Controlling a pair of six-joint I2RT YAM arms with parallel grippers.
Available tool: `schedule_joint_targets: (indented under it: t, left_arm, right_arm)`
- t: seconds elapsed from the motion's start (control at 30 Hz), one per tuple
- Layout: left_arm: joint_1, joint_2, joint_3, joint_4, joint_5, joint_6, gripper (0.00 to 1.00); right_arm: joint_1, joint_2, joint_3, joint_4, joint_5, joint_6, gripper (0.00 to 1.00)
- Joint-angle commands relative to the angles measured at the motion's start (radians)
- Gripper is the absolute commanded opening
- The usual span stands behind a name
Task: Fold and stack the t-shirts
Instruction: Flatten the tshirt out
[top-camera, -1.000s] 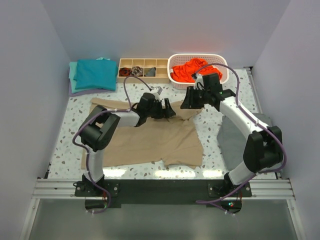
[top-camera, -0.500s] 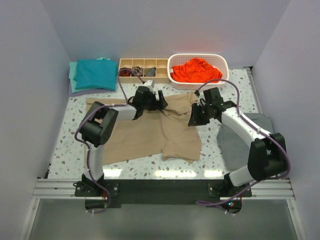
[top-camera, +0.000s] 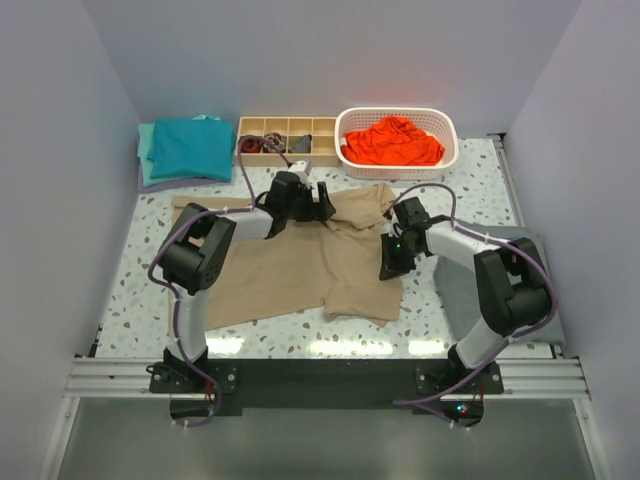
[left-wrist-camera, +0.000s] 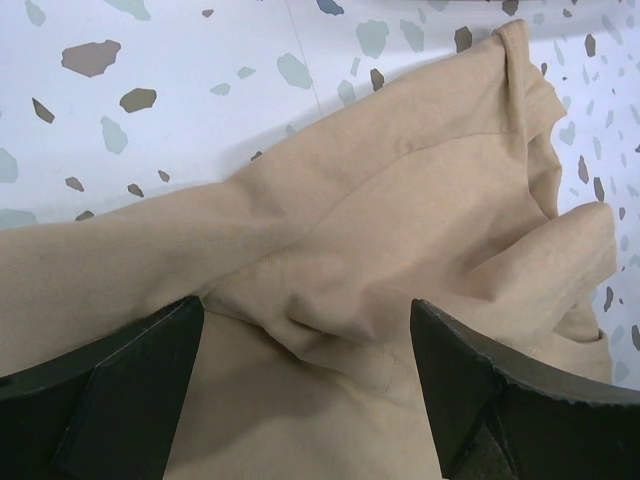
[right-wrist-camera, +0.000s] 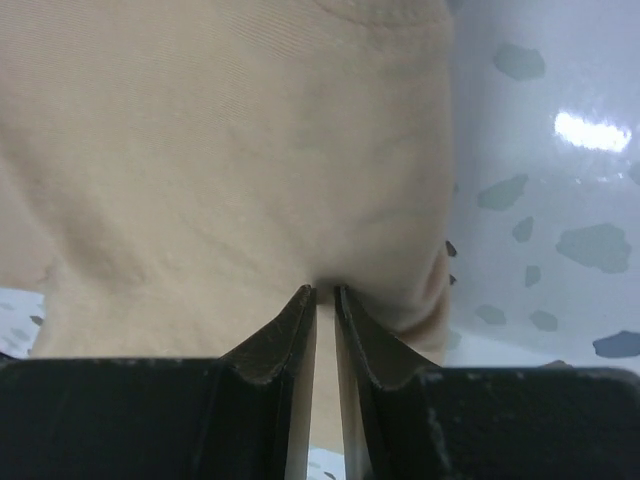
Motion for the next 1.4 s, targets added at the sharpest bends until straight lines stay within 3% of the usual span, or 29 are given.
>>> schedule_joint_targets:
  t: [0.0, 0.1, 0.37, 0.5, 0.63, 0.8, 0.87, 1.03, 1.13, 1.37]
  left_arm:
    - [0.007, -0.053, 0.018, -0.129, -0.011, 0.065, 0.9]
    - [0.007, -0.07, 0.009, -0.153, -0.011, 0.076, 0.91]
    - [0.007, -0.113, -0.024, -0.178, 0.038, 0.083, 0.91]
    - [0.007, -0.123, -0.025, -0.193, 0.061, 0.091, 0.92]
    - [0.004, -0.149, -0.042, -0.16, 0.119, 0.076, 0.92]
    - [-0.007, -0.206, -0.015, -0.1, 0.283, 0.066, 0.92]
    - [-0.01, -0.185, 0.03, -0.106, 0.349, 0.07, 0.92]
    - [-0.031, -0.082, 0.203, -0.127, 0.495, 0.073, 0.92]
    - [-0.051, 0.023, 0.307, -0.176, 0.519, 0.085, 0.9]
    - [-0.07, 0.064, 0.285, -0.16, 0.463, 0.093, 0.9]
  right_arm:
    - [0.006, -0.042, -0.061, -0.026, 0.103, 0.056, 0.13]
    - [0.009, -0.113, -0.153, -0.024, 0.146, 0.144, 0.08]
    - [0.056, -0.375, -0.402, -0.079, 0.258, 0.372, 0.08]
    - [0.101, -0.537, -0.428, -0.15, 0.272, 0.452, 0.06]
    - [0.121, -0.618, -0.359, -0.165, 0.343, 0.427, 0.11]
    - [0.118, -0.504, -0.145, -0.158, 0.491, 0.325, 0.23]
    - [0.103, -0.407, -0.087, -0.129, 0.525, 0.305, 0.36]
    - [-0.025, -0.259, -0.105, 0.119, 0.375, 0.285, 0.36]
    - [-0.075, -0.181, -0.056, 0.17, 0.366, 0.258, 0.35]
    - [-0.154, -0.084, 0.012, 0.305, 0.328, 0.215, 0.36]
